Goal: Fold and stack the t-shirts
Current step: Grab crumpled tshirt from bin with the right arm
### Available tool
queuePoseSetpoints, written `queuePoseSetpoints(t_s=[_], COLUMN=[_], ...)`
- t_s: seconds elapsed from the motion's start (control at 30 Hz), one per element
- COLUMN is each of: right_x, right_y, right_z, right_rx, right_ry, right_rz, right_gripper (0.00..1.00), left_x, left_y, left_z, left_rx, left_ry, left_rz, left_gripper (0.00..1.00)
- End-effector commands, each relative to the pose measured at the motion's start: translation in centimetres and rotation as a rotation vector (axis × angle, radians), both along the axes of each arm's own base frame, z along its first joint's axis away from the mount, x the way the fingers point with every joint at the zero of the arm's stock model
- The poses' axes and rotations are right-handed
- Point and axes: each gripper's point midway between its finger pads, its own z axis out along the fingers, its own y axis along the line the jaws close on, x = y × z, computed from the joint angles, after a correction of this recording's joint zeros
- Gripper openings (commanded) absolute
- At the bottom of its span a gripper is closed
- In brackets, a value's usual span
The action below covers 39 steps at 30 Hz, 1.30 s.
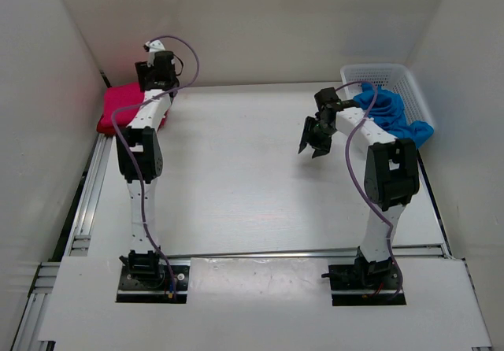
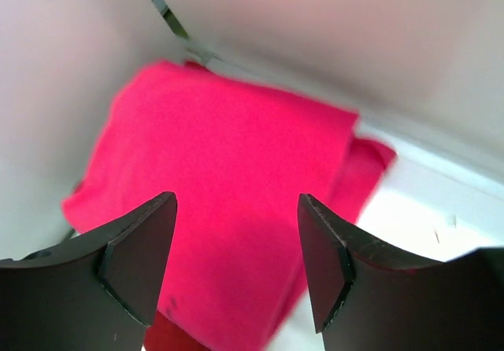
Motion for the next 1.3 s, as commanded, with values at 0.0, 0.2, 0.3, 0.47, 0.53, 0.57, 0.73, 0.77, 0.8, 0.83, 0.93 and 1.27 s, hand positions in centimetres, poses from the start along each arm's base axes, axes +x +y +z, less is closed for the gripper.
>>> queuePoseSetpoints(t_s=[0.0, 0.2, 0.3, 0.47, 0.53, 0.57, 0.73, 0.77, 0.8, 0.83, 0.93, 1.27], right_x=[-0.1, -0.9, -1.0, -1.9, -2.2, -2.1, 0.3, 1.2, 2.4, 3.7, 8.2, 19.0], right_y=[-1.0, -2.7, -4.1, -7.4, -9.2, -10.3, -15.6, -16.2, -17.4, -17.9, -20.3, -28.5], right_z=[2.8, 6.7, 10.2, 15.7, 17.5, 17.9, 21.6, 22.0, 20.9, 22.1, 21.0, 7.6], right_rx=[-0.033, -0.094, -0.146, -0.21, -0.229, -0.251, -0.248, -0.241, -0.239, -0.229, -0.214, -0.339], right_ry=[-0.067, -0.166, -0.274, -0.442, -0.49, -0.501, -0.57, -0.581, -0.546, -0.574, -0.544, -0.417], right_rz=[-0.002, 0.03, 0.043, -0.015, -0.059, -0.089, -0.258, -0.274, -0.306, -0.319, -0.384, -0.653], right_gripper=[0.57, 0.57, 0.63, 0.81, 0.86, 0.9, 0.92, 0.92, 0.92, 0.92, 0.92, 0.91], left_x=[-0.5, -9.1, -15.4, -23.4, -25.7, -26.4, -29.2, -29.7, -30.9, -31.5, -33.1, -34.4], left_y=[-3.1, -16.0, -19.6, -25.0, -24.2, -24.1, -19.6, -19.2, -18.8, -18.6, -17.7, -17.1], left_z=[1.8, 2.4, 4.6, 8.1, 10.2, 10.6, 16.8, 18.4, 21.3, 22.5, 23.6, 14.3], left_rx=[-0.012, -0.001, 0.056, -0.217, -0.314, -0.322, -0.187, -0.183, -0.189, -0.19, -0.194, -0.322], left_ry=[-0.013, 0.119, 0.17, 0.452, 0.496, 0.505, 0.289, 0.224, 0.106, 0.057, 0.006, 0.288], left_rz=[-0.065, -0.322, -0.383, -0.847, -0.904, -0.911, -0.778, -0.777, -0.799, -0.804, -0.809, -0.848], left_gripper=[0.73, 1.0, 1.0, 1.0, 0.85, 0.83, 0.95, 1.0, 1.0, 1.0, 1.0, 1.0])
